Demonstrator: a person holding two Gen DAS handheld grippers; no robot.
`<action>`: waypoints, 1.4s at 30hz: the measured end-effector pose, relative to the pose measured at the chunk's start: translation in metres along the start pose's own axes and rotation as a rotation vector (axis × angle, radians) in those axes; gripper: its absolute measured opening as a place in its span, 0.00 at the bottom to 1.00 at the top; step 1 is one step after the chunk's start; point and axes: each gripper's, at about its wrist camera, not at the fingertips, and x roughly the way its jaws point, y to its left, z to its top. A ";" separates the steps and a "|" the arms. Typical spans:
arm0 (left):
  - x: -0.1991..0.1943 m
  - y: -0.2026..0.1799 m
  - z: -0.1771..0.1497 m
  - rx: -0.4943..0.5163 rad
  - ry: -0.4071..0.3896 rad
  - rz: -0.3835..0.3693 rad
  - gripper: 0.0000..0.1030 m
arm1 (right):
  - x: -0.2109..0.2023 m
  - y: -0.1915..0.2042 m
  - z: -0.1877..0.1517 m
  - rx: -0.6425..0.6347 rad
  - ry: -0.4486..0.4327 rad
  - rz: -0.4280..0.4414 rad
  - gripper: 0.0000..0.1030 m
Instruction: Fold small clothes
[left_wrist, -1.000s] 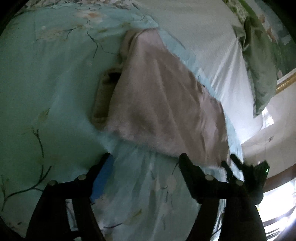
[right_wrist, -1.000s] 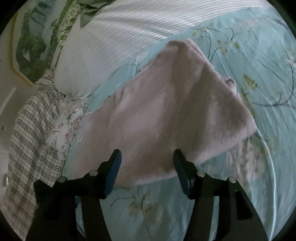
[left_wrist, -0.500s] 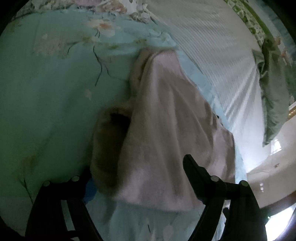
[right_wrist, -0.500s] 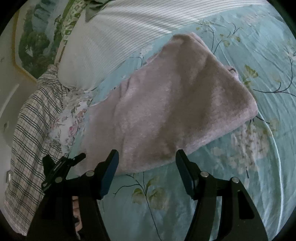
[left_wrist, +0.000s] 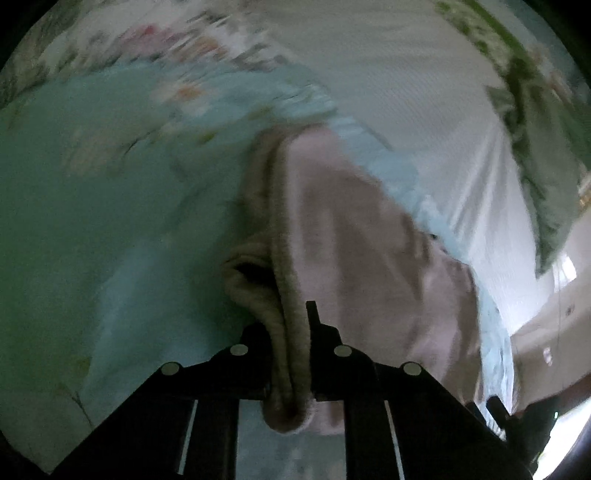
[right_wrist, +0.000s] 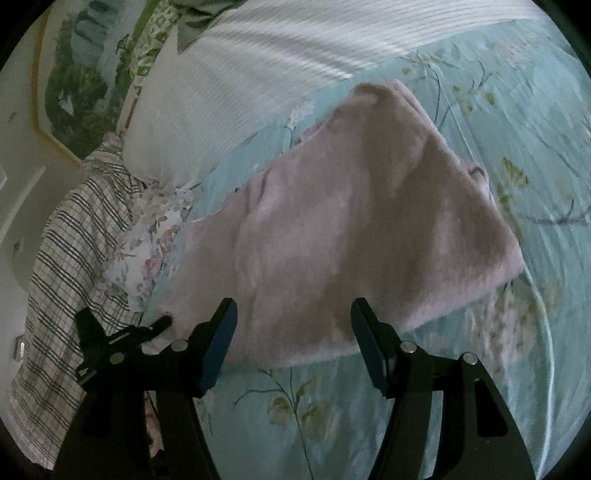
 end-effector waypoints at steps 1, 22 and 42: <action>-0.003 -0.014 0.001 0.038 -0.015 -0.016 0.12 | -0.001 -0.001 0.004 -0.005 -0.004 0.003 0.63; 0.054 -0.128 -0.053 0.434 0.101 -0.043 0.11 | 0.131 0.050 0.083 -0.136 0.290 0.242 0.70; 0.026 -0.152 -0.036 0.464 0.104 -0.170 0.12 | 0.161 0.098 0.137 -0.302 0.248 0.252 0.13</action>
